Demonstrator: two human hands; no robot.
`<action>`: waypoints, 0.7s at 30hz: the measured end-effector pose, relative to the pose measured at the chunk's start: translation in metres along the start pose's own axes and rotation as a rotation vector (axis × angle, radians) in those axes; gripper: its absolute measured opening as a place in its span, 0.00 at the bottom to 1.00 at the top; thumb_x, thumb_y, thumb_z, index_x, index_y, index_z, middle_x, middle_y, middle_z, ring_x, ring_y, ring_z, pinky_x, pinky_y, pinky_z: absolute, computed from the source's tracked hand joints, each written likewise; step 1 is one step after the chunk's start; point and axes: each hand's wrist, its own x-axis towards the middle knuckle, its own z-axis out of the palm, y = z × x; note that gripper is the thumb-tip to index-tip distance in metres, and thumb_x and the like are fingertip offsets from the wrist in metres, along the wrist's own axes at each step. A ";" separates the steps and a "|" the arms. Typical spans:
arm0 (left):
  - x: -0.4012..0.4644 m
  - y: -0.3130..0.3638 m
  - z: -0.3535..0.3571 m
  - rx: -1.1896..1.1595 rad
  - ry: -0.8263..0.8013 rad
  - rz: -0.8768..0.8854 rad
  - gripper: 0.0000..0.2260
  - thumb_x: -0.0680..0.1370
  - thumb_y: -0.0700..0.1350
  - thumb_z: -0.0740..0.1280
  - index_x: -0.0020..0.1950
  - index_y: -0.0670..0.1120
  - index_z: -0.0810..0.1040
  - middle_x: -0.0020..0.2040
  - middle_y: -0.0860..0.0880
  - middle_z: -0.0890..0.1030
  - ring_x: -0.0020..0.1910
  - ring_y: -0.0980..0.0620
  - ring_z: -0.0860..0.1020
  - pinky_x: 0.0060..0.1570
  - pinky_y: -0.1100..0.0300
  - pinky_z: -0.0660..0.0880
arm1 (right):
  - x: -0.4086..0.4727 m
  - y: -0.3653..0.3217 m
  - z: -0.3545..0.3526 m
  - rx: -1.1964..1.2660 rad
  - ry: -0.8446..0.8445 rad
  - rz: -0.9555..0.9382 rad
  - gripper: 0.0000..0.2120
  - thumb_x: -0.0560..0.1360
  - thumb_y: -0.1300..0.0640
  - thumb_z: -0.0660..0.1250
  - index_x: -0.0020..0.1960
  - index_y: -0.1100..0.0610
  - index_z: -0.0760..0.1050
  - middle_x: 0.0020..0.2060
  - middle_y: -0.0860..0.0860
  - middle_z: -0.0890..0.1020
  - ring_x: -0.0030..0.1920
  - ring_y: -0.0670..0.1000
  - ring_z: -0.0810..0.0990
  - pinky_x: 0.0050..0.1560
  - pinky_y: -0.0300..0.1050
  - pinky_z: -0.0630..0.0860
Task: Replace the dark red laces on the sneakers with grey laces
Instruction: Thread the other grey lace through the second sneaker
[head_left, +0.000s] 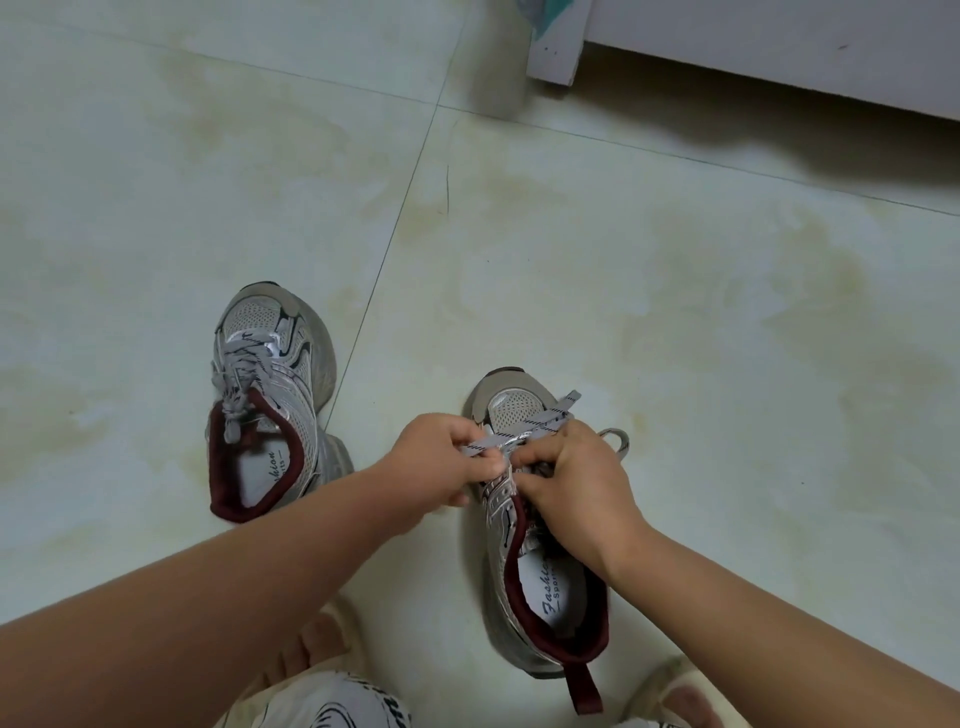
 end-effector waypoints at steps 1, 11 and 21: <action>0.000 -0.003 0.000 -0.050 -0.015 -0.020 0.09 0.72 0.35 0.70 0.34 0.45 0.76 0.32 0.51 0.76 0.30 0.58 0.73 0.27 0.68 0.72 | 0.000 0.001 0.002 -0.004 -0.004 -0.003 0.07 0.71 0.58 0.69 0.47 0.50 0.83 0.37 0.42 0.67 0.46 0.45 0.68 0.41 0.39 0.60; -0.010 -0.002 0.005 -0.019 -0.085 0.067 0.10 0.71 0.39 0.72 0.45 0.46 0.72 0.36 0.53 0.76 0.33 0.61 0.74 0.33 0.72 0.70 | 0.007 -0.005 -0.001 -0.031 -0.095 -0.010 0.12 0.72 0.61 0.65 0.32 0.49 0.74 0.37 0.49 0.71 0.44 0.49 0.71 0.42 0.42 0.65; -0.014 -0.011 0.028 -0.098 0.122 0.030 0.13 0.70 0.45 0.72 0.40 0.47 0.67 0.35 0.52 0.68 0.31 0.57 0.65 0.31 0.65 0.62 | 0.009 -0.014 -0.059 0.366 -0.113 0.110 0.16 0.74 0.67 0.59 0.31 0.54 0.66 0.27 0.48 0.70 0.29 0.46 0.66 0.29 0.37 0.64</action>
